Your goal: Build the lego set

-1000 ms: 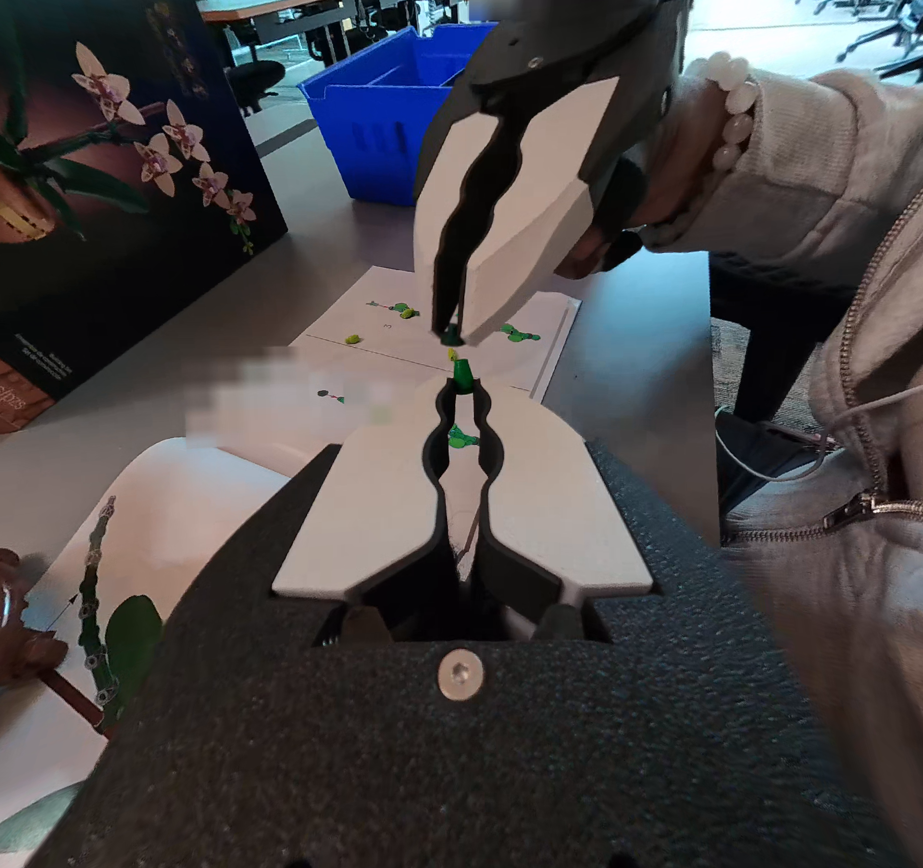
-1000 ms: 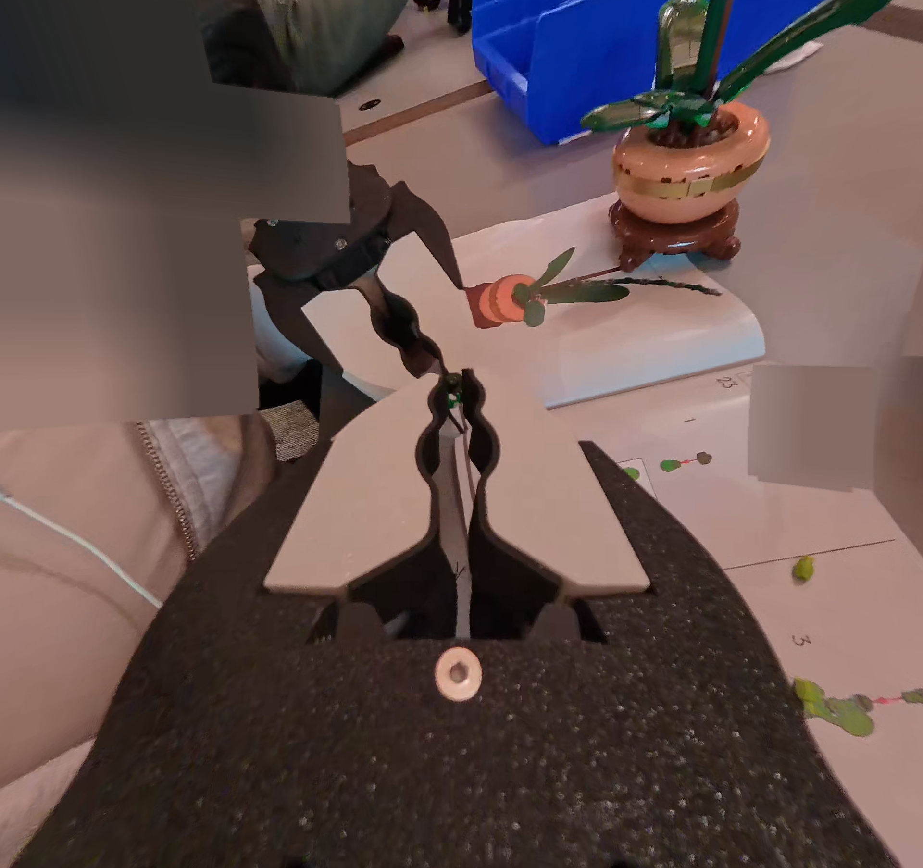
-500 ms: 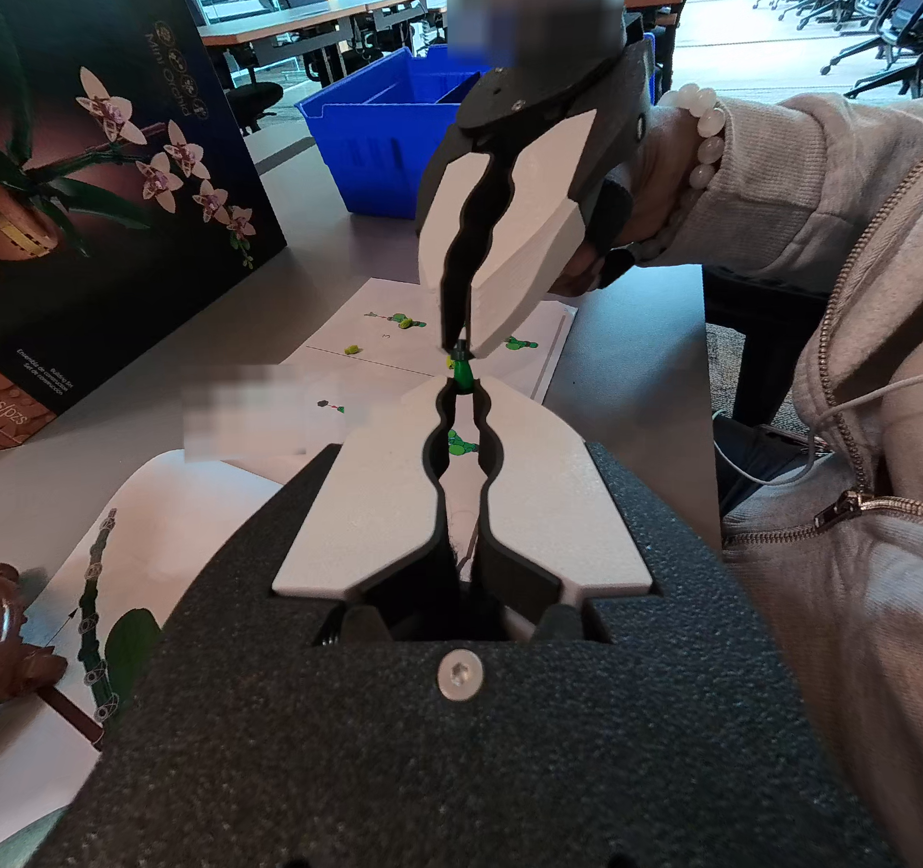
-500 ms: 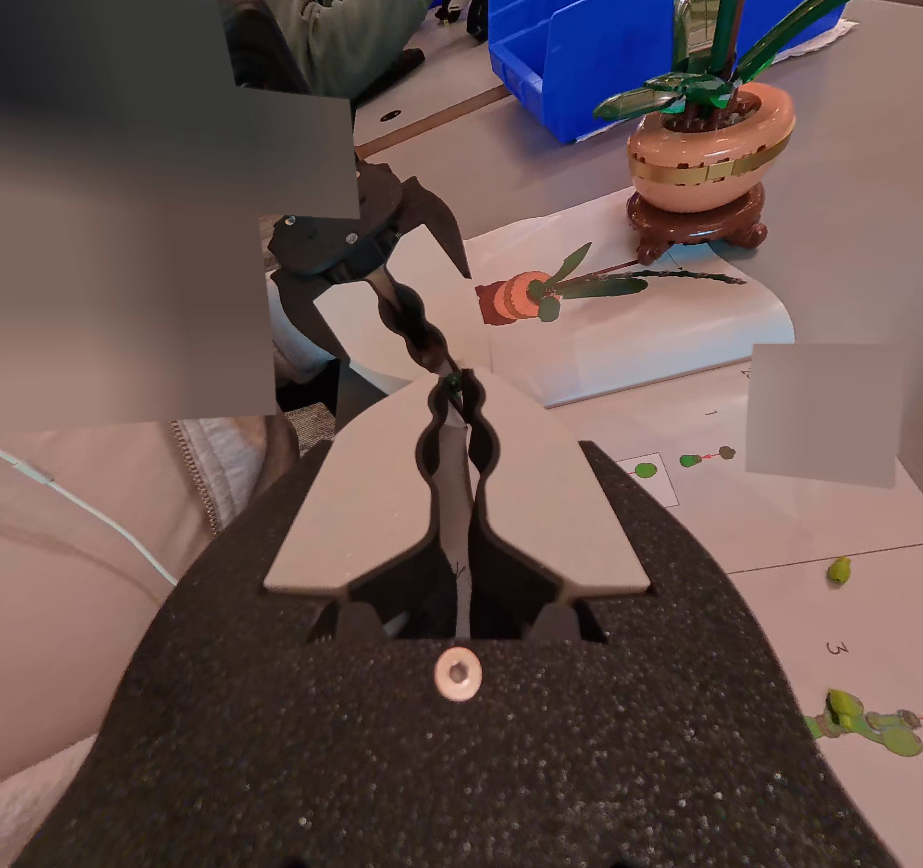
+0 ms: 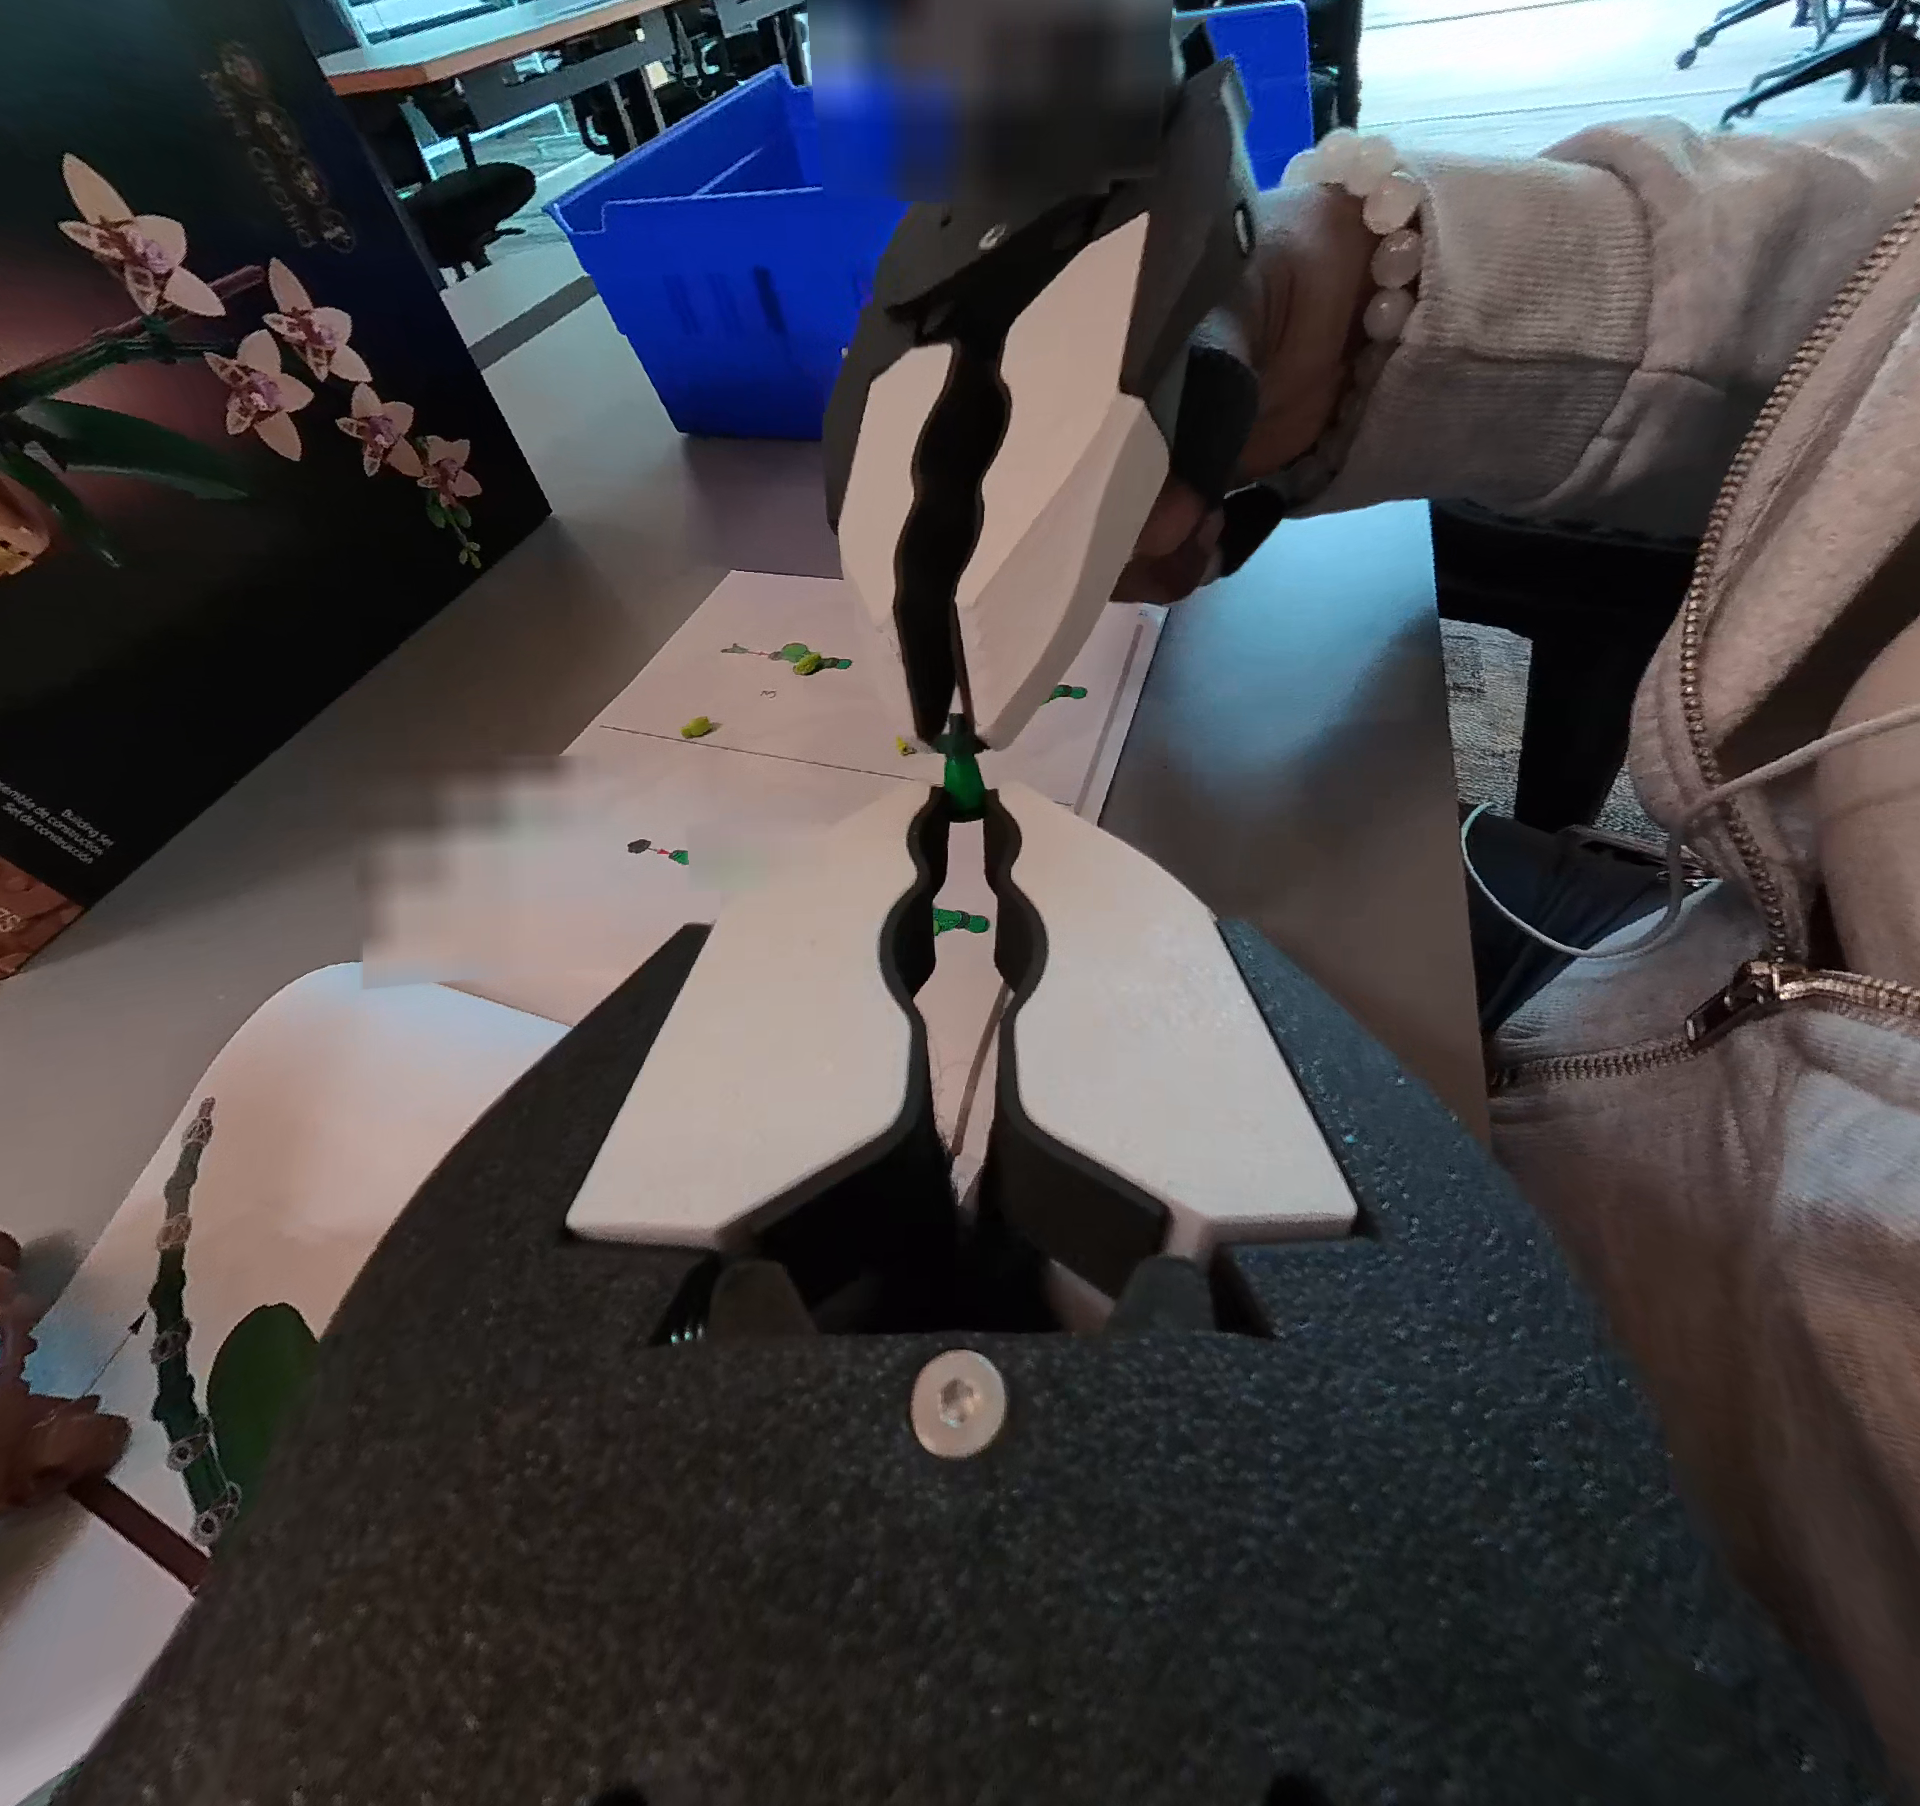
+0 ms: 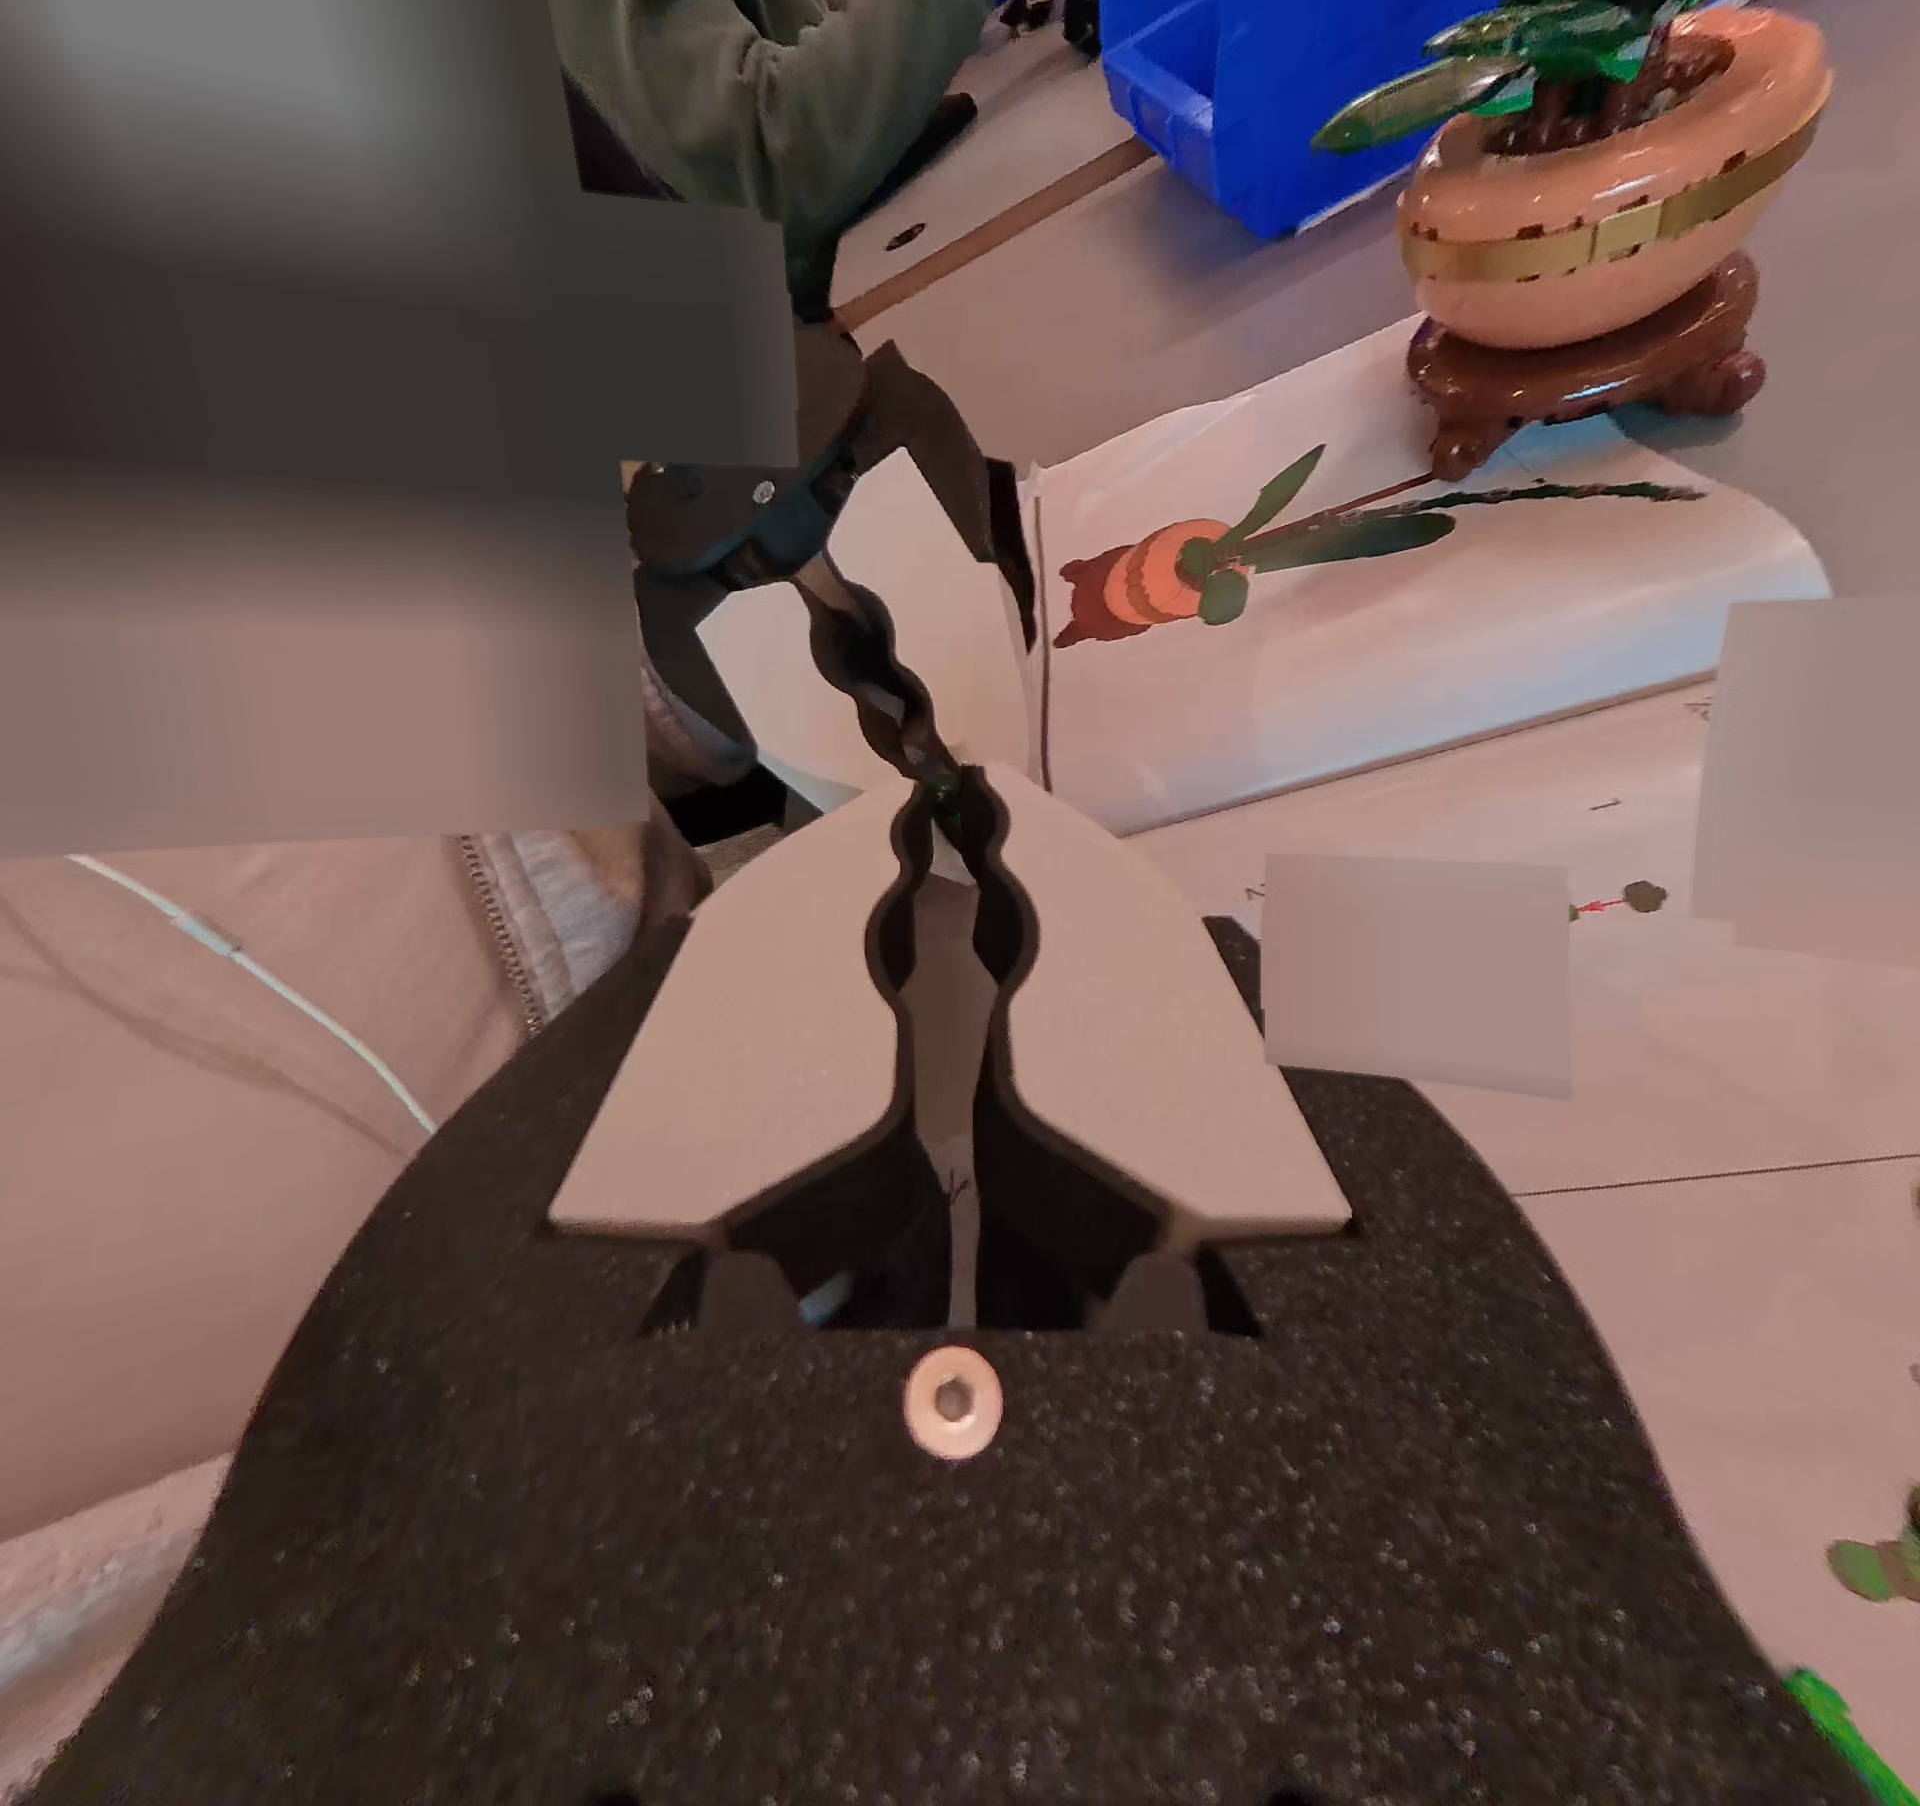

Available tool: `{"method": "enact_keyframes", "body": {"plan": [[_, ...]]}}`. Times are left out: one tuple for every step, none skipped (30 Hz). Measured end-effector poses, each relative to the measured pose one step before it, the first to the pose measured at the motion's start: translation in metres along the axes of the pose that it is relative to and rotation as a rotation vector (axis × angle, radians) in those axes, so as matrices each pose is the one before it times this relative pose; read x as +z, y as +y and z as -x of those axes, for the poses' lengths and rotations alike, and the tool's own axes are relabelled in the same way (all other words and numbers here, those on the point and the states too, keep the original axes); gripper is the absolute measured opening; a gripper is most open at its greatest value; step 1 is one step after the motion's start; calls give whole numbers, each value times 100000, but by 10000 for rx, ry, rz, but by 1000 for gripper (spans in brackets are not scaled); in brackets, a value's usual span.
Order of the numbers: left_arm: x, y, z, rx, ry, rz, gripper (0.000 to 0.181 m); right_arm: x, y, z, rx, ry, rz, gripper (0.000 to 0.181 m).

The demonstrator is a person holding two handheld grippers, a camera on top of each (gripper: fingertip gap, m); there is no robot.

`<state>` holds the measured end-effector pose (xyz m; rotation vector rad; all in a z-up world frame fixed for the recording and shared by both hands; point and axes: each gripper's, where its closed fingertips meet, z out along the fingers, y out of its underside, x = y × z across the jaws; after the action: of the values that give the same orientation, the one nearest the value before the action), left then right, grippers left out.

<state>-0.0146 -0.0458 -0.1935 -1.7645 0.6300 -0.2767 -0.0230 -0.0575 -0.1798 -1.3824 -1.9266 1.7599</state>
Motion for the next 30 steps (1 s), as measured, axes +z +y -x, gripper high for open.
{"method": "enact_keyframes", "body": {"plan": [[7,28,-116,134,36,11,5,-1,105,70,149,-175,7,5],[33,65,-113,106,38,51,5,8,152,41,107,-131,50,5],[58,93,-104,74,45,79,5,5,144,22,80,-89,59,5],[51,92,-92,56,39,75,5,15,111,29,40,-59,48,5],[40,64,-88,41,44,53,5,11,93,35,20,-46,44,5],[21,41,-83,32,46,33,5,4,81,39,22,-32,53,5],[19,29,-55,17,35,28,5,11,62,1,11,0,54,5],[28,48,-32,0,21,35,5,6,59,-24,-16,26,70,5],[20,57,-23,-5,18,40,5,12,57,-14,-41,32,74,5],[18,32,-9,-2,5,27,5,8,20,-23,-26,40,54,5],[4,12,3,-1,-4,13,5,-2,39,-19,-29,32,49,5],[7,21,-6,1,3,13,5,-2,42,-17,-27,36,36,5],[5,44,-8,-15,11,31,5,0,69,-52,-1,57,44,5],[26,89,-4,-22,18,69,5,27,102,-75,-14,76,68,5],[35,110,-1,-1,2,88,5,30,84,-83,-18,99,51,5],[41,108,-15,19,-6,85,5,31,86,-30,-33,87,65,5],[24,79,-43,28,15,63,5,34,52,18,-51,61,42,5],[21,46,-30,21,10,38,5,7,52,-33,3,73,48,5],[29,71,-13,11,0,53,5,17,99,-55,-12,87,85,5],[46,81,-24,20,3,73,5,14,88,-37,-37,76,74,5],[53,88,-28,28,4,75,5,34,95,-31,-9,64,70,5],[41,63,-40,29,12,57,5,23,71,14,14,20,43,5],[20,28,-36,20,16,21,5,-1,36,3,12,16,16,5],[0,11,-2,-1,5,10,5,11,15,-22,18,39,0,5],[19,34,8,-8,0,29,5,33,41,-31,17,42,41,5],[35,69,-15,7,3,56,5,36,83,-43,-23,62,77,5],[28,64,-24,19,2,52,5,28,52,-4,-36,49,63,5],[2,23,-20,18,12,16,5,22,16,48,-39,16,29,5],[-13,-9,-14,-1,14,-5,5,19,-16,1,3,30,-2,5],[-3,-10,15,-17,-3,-5,5,4,-1,-16,6,25,-6,5]]}}
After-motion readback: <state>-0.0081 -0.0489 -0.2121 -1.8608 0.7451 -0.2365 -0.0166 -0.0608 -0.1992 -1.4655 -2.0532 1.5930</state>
